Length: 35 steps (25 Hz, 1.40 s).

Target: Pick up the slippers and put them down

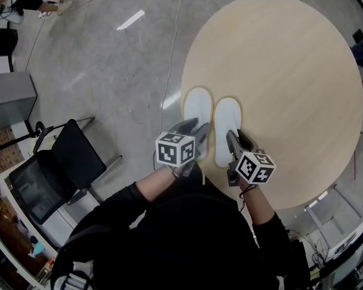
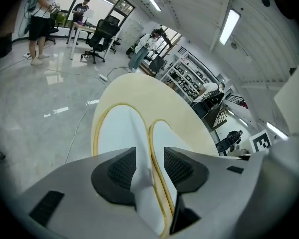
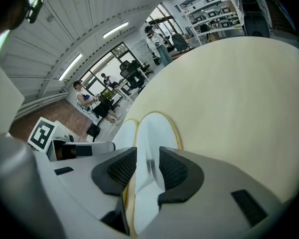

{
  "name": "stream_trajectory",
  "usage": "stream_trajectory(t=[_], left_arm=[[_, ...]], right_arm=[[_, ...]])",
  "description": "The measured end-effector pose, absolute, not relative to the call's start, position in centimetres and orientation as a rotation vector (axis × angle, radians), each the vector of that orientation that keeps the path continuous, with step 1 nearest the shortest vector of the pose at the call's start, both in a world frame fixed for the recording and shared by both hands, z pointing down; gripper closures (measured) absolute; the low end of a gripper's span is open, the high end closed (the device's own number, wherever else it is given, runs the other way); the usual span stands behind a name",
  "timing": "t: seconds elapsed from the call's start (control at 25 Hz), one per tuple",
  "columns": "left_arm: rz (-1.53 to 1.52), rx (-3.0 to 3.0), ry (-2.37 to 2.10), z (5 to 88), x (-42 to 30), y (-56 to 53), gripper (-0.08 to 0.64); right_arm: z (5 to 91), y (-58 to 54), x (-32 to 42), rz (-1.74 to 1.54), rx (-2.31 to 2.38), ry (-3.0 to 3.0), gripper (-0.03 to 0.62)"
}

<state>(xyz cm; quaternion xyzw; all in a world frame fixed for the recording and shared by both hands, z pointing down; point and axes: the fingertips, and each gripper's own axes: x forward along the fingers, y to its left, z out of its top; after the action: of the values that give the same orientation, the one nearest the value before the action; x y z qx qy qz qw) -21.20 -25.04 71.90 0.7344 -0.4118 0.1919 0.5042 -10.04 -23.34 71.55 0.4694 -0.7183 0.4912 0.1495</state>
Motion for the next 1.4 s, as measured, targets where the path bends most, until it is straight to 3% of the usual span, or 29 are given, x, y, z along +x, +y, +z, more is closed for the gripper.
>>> stream_trajectory(t=[0.2,0.36,0.4,0.48,1.08,1.4], left_arm=[[0.493,1.755,-0.977,72.9,-20.8,-25.2,0.375],[0.534,1.732,-0.987,73.9,-21.0,-25.1,0.457],[0.54,1.72,-0.994,74.1,-21.2,-25.0,0.501],[0.539,1.701,-1.0,74.3,-21.4,-24.9,0.52],[0.396,1.775,-1.023,70.3,-20.5,-24.3,0.529],[0.356,1.867,-0.983,66.2,-15.6,-21.7,0.529]], right_arm=[[72.7,-24.1,-10.7,1.411,1.298,-2.059,0.446],[73.1,-24.2,-10.9,1.421,1.277,-2.048,0.456],[73.1,-24.2,-10.8,1.424,1.28,-2.041,0.477],[73.1,-24.2,-10.5,1.431,1.29,-2.035,0.553],[69.0,-23.1,-8.2,1.45,1.414,-2.099,0.563],[65.3,-19.8,-3.5,1.406,1.537,-2.153,0.563]])
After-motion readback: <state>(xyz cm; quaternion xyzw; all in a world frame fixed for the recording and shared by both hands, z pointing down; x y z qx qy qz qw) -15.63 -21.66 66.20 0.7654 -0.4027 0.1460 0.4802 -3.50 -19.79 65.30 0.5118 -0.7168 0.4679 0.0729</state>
